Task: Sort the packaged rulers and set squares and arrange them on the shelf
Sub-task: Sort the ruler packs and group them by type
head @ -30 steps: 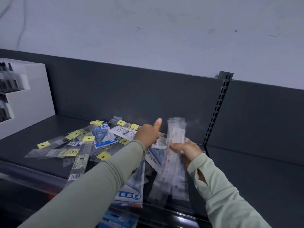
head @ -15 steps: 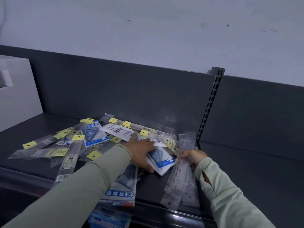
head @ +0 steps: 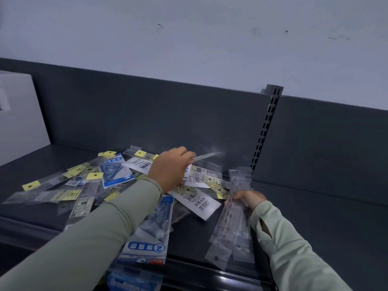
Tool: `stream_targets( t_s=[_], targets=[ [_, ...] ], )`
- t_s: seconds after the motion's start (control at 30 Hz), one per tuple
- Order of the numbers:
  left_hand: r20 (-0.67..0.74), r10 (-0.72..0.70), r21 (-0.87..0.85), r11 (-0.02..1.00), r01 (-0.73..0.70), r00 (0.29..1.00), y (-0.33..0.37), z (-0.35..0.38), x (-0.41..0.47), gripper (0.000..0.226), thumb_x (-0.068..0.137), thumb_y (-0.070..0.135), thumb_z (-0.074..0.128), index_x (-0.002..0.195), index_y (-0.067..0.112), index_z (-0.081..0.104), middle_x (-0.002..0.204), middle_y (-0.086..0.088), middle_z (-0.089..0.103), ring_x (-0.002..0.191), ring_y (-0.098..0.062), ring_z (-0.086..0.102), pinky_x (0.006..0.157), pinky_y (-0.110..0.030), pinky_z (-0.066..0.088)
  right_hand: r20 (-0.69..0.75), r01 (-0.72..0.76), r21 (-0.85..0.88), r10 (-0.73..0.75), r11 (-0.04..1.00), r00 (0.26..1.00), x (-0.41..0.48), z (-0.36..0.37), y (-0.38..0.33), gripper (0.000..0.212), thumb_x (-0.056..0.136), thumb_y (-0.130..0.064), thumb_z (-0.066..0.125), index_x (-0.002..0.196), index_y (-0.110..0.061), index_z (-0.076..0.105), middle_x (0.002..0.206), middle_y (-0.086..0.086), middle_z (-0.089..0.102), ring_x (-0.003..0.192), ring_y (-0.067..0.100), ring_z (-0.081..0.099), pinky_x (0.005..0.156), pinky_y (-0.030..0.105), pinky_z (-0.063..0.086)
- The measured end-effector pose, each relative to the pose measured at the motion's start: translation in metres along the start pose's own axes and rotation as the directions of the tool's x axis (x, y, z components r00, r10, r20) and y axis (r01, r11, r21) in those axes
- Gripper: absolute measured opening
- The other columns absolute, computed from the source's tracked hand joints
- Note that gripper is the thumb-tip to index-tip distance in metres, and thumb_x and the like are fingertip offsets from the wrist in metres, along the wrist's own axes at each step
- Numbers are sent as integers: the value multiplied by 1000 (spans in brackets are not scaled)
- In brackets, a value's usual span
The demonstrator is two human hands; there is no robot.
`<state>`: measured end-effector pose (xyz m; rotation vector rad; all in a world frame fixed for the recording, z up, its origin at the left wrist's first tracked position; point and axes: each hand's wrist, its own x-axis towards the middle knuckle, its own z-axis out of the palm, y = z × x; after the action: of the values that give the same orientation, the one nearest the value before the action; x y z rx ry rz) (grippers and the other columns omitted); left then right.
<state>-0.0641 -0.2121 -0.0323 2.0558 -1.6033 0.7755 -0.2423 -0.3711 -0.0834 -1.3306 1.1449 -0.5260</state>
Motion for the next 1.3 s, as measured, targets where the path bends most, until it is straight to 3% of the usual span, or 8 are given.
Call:
stream_targets(
  t_s=[0.07,0.13,0.33,0.63,0.73,0.97,1.1,1.3],
  targets=[
    [-48,79,107,991,-74,996,-5,3,-2,27,84,9,65,107,21,68,84,2,60,70,-14,55,59,-22,35,12,-7,-28,7,1000,1000,1,1,0,72,51,-9,74,118,6,56,103,24,67,90,38,68,85,52,54],
    [187,52,235,967,-96,981,-4,7,-5,33,88,13,58,118,26,61,99,2,57,88,-16,53,74,-27,39,-1,-8,-40,8,999,1000,-6,3,-4,58,64,-4,72,119,5,55,106,24,66,93,39,66,86,49,54],
    [730,-94,104,994,26,677,7,22,-3,37,85,24,53,121,28,56,131,1,49,123,-22,44,111,-53,22,29,-4,-8,5,1000,1000,-5,-2,-2,37,74,4,64,110,8,59,89,21,68,71,31,66,68,37,56],
    [722,0,181,965,-189,692,35,48,15,38,98,41,40,123,22,60,122,-3,58,113,-25,54,99,-43,33,108,7,47,-12,999,994,-3,-16,7,39,73,11,58,112,15,55,71,23,71,56,31,68,54,33,56],
    [726,40,241,920,-309,686,38,48,18,30,98,20,45,124,12,59,123,-8,57,109,-28,58,87,-39,44,102,26,63,-32,998,994,0,-19,9,51,61,3,67,110,13,59,83,27,71,71,37,69,74,55,56],
    [725,38,201,943,-264,688,40,46,19,28,94,18,50,121,14,58,117,-6,60,103,-25,60,77,-36,48,94,11,53,-16,999,995,-3,-27,6,36,70,11,59,105,16,59,79,27,70,71,37,68,89,58,49],
    [699,-43,123,991,-61,714,36,41,22,40,90,52,48,92,17,68,94,-2,65,84,-19,62,70,-31,48,54,25,9,-26,1000,998,-3,-30,1,30,72,9,62,102,11,64,85,23,70,76,35,66,88,51,53],
    [675,-89,159,987,-27,732,30,65,31,46,98,34,40,142,21,37,151,-4,34,136,-23,36,112,-46,28,65,31,65,-35,997,997,12,-32,11,73,31,-10,71,102,6,64,94,26,70,88,43,68,85,59,52]
  ],
)
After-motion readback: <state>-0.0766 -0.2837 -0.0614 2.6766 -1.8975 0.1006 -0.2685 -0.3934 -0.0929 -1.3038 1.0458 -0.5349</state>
